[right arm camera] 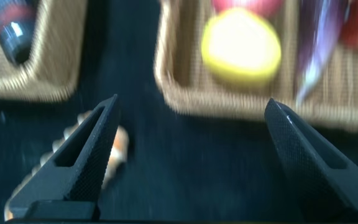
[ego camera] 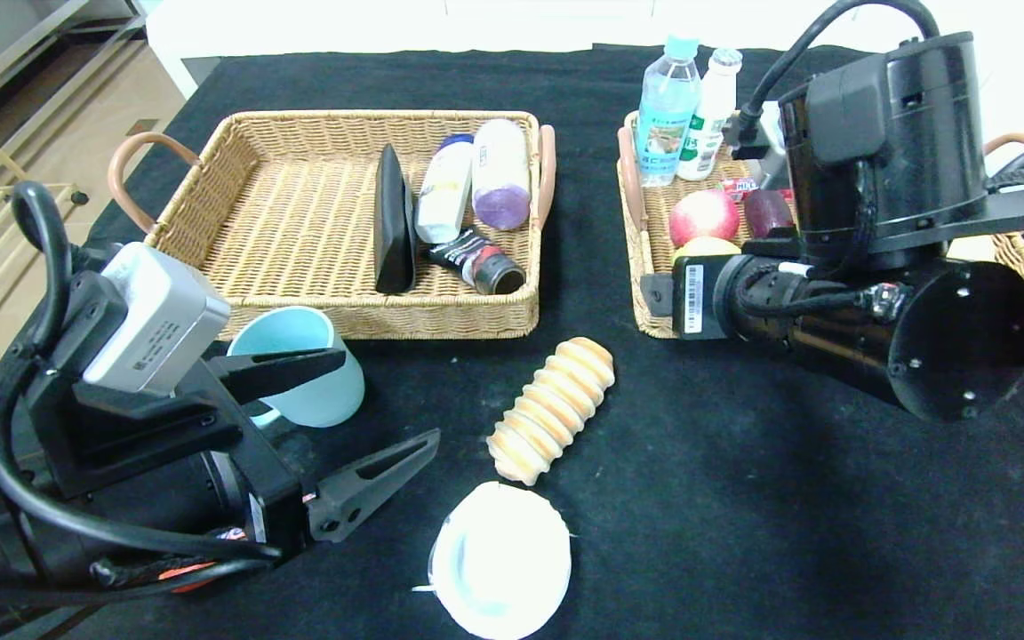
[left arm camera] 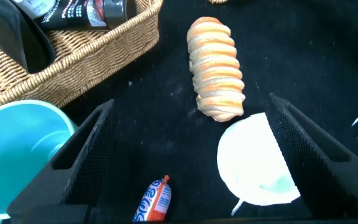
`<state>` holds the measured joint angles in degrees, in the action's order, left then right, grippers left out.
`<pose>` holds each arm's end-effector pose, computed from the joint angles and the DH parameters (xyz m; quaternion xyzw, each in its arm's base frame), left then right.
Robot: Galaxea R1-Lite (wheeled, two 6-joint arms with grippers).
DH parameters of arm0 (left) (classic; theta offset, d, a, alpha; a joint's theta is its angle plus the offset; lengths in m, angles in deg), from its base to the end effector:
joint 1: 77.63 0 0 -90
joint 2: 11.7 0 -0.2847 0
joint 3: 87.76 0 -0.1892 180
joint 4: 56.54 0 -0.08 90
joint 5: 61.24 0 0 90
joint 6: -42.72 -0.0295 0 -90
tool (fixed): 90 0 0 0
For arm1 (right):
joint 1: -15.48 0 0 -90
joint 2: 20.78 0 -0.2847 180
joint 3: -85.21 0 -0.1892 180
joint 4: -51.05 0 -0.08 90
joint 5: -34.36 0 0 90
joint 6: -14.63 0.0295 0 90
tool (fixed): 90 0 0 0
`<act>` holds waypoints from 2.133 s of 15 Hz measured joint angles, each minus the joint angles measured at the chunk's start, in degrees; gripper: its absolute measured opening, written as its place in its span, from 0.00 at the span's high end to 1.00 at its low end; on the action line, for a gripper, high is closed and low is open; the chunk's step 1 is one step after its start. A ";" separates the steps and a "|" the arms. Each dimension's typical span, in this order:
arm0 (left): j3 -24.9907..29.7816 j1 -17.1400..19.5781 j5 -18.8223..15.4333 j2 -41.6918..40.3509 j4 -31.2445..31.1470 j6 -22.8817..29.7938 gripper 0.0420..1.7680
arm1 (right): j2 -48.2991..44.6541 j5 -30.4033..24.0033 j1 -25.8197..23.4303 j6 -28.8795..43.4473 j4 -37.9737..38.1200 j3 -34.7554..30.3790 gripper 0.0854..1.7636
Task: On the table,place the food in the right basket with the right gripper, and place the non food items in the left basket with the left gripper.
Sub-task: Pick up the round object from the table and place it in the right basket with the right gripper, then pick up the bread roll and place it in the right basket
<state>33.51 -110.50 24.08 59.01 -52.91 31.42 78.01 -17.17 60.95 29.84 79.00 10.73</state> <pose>0.1661 -0.1102 0.2136 0.1106 0.0387 -0.3264 0.9379 0.2428 0.2206 0.2662 0.0078 0.1436 0.0414 0.9887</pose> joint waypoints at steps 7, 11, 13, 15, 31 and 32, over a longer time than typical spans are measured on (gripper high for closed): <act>-0.06 0.05 -0.02 -0.02 0.39 0.00 0.03 | 3.19 -2.51 6.46 19.46 25.27 11.04 0.04; -0.41 1.60 -0.44 -0.66 0.79 0.20 0.03 | 11.15 -6.28 8.22 34.23 39.17 25.43 0.04; -1.11 3.15 -0.90 -1.48 0.83 0.41 0.03 | 14.46 -8.52 8.72 38.03 42.11 29.35 0.04; -2.01 3.78 -0.96 -2.76 0.82 0.59 0.03 | 16.51 -8.68 9.00 38.21 42.06 30.59 0.04; -4.50 6.42 -0.85 -8.90 -0.04 -0.07 0.03 | 23.17 -3.72 10.51 39.24 33.79 31.55 0.04; -4.47 6.42 -0.88 -8.97 -0.09 -0.07 0.03 | 23.42 -3.69 10.59 39.19 33.77 31.55 0.04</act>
<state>29.03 -104.08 23.20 50.04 -52.99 31.34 101.43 -20.86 71.54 69.03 112.77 42.28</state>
